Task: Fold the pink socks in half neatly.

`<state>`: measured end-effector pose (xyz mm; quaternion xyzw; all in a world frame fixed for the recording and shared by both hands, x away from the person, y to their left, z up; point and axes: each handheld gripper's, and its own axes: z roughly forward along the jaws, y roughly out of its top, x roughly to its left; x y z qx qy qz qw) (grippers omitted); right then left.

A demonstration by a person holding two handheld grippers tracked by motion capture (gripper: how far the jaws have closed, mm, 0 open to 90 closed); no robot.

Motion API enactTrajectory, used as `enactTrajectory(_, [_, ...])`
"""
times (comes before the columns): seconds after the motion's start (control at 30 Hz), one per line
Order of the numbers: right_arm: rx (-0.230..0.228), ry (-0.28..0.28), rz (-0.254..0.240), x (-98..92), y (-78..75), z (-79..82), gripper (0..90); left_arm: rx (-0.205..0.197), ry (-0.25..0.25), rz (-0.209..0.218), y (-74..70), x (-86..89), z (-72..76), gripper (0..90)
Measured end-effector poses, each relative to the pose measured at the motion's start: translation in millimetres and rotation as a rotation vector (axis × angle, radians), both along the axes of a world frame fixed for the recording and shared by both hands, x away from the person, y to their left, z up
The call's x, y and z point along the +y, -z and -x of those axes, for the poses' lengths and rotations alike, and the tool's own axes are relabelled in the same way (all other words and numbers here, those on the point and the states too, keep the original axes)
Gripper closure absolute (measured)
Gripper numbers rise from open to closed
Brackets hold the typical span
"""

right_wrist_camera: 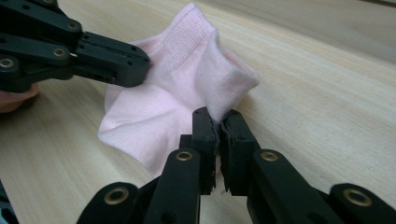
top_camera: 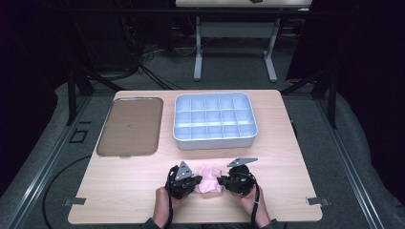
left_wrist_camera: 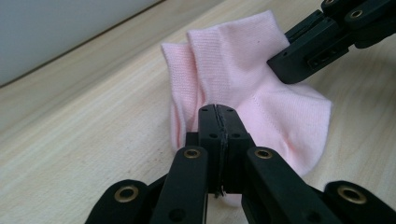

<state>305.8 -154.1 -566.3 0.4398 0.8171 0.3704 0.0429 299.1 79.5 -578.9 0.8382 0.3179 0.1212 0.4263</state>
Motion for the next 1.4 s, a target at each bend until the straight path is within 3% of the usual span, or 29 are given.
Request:
enactTrajectory(0.17, [-0.006,0.012,0.008,-2.3,-2.6,-1.0,85.2,-0.007,-0.002,-0.023,-0.4,4.3,-1.5,88.4])
enactTrajectory(0.33, [-0.008,0.009,0.025,-2.4,-4.5,-0.9,85.1,-0.044,0.006,0.000,-5.4,2.0,4.3,88.0])
enactTrajectory(0.43, [-0.009,0.004,0.036,-1.2,-5.1,-0.7,85.0,-0.056,0.025,-0.018,-8.9,-0.6,3.9,87.9])
enactTrajectory(0.6, [-0.006,0.000,0.042,-0.8,-6.6,-1.8,84.9,-0.019,0.029,-0.032,-0.3,-1.9,-4.6,88.0])
enactTrajectory(0.9, [-0.013,-0.012,0.034,-0.5,-12.2,-2.9,84.8,-0.008,0.024,-0.037,6.1,-3.7,-6.5,89.4])
enactTrajectory(0.93, [0.004,-0.009,0.107,-1.8,-17.6,-2.1,84.7,-0.011,0.021,-0.037,6.6,-4.3,-6.4,89.5])
enactTrajectory(1.0, [-0.003,-0.012,0.089,-1.6,-17.7,-2.3,84.7,-0.012,0.020,-0.034,7.0,-4.3,-6.0,89.6])
enactTrajectory(1.2, [0.012,-0.018,0.109,-2.9,-15.9,-3.8,84.8,-0.026,0.018,-0.019,4.0,-2.0,-4.0,88.8])
enactTrajectory(1.3, [0.007,0.003,0.147,-3.8,-16.2,-3.3,84.8,-0.036,0.036,0.030,-4.5,0.2,-1.9,88.0])
enactTrajectory(1.4, [0.029,-0.022,0.139,-4.8,-14.3,-5.0,84.9,-0.022,0.070,0.008,-3.9,-9.2,-9.5,87.4])
